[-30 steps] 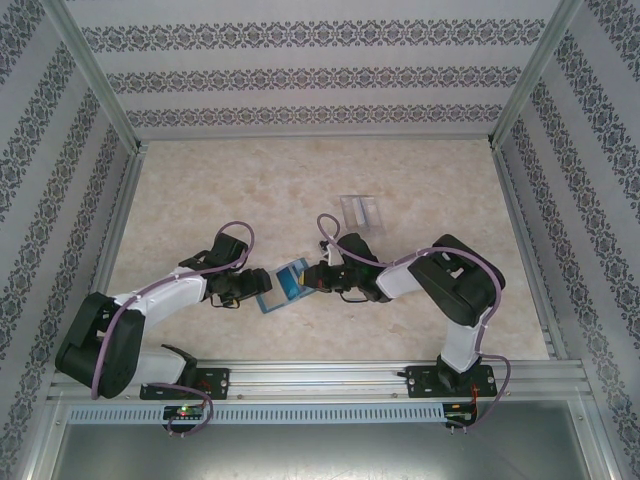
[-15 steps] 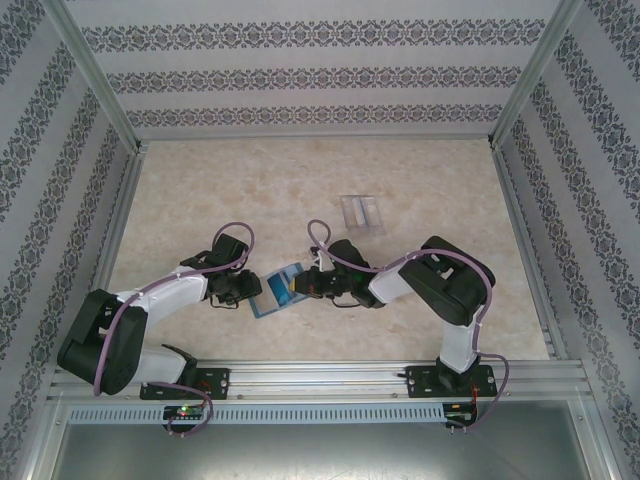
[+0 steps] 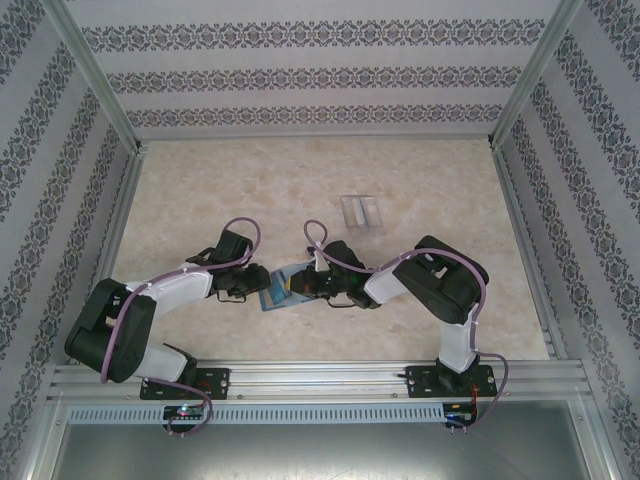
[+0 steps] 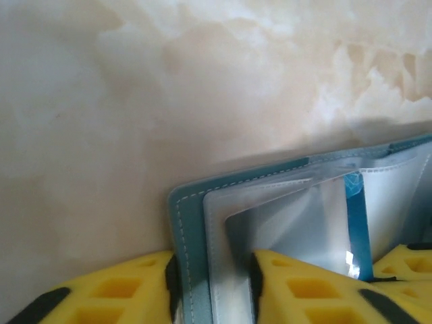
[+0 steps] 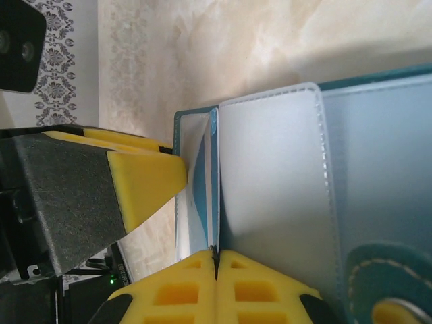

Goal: Put the credit cards into the card holder

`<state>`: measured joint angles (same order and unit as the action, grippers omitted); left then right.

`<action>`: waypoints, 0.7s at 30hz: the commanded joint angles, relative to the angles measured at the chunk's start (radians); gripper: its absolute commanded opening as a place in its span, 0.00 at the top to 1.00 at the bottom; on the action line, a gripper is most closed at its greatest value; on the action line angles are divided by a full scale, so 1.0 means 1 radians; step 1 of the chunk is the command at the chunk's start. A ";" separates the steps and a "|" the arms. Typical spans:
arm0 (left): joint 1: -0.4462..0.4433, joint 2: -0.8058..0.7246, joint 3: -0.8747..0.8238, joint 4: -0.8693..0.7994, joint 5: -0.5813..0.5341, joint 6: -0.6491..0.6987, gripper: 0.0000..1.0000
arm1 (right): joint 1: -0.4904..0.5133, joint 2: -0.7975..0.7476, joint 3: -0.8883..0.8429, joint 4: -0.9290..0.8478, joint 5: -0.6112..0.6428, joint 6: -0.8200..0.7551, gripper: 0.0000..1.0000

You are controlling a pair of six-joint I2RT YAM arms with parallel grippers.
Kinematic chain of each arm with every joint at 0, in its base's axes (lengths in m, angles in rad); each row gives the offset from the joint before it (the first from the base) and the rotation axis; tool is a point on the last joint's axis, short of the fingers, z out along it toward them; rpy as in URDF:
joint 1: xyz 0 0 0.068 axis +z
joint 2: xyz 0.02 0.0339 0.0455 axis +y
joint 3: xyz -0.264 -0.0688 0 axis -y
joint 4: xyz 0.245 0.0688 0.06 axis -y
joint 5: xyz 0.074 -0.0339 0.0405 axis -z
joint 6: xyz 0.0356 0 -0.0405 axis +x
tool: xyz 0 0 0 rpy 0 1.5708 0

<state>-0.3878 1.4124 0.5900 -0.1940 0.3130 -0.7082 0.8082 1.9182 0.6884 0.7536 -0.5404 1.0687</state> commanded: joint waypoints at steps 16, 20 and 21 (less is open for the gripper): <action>-0.011 -0.032 -0.027 0.048 -0.006 -0.035 0.53 | 0.100 0.016 0.000 0.044 0.180 0.140 0.94; -0.012 -0.035 -0.027 0.042 -0.023 -0.038 0.58 | 0.118 -0.008 -0.018 0.039 0.258 0.145 0.95; -0.010 -0.038 -0.019 0.021 -0.030 -0.034 0.58 | 0.120 -0.016 -0.024 0.035 0.279 0.150 0.97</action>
<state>-0.3973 1.3666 0.5758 -0.1738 0.2726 -0.7284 0.9138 1.9232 0.6872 0.7933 -0.3687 1.1988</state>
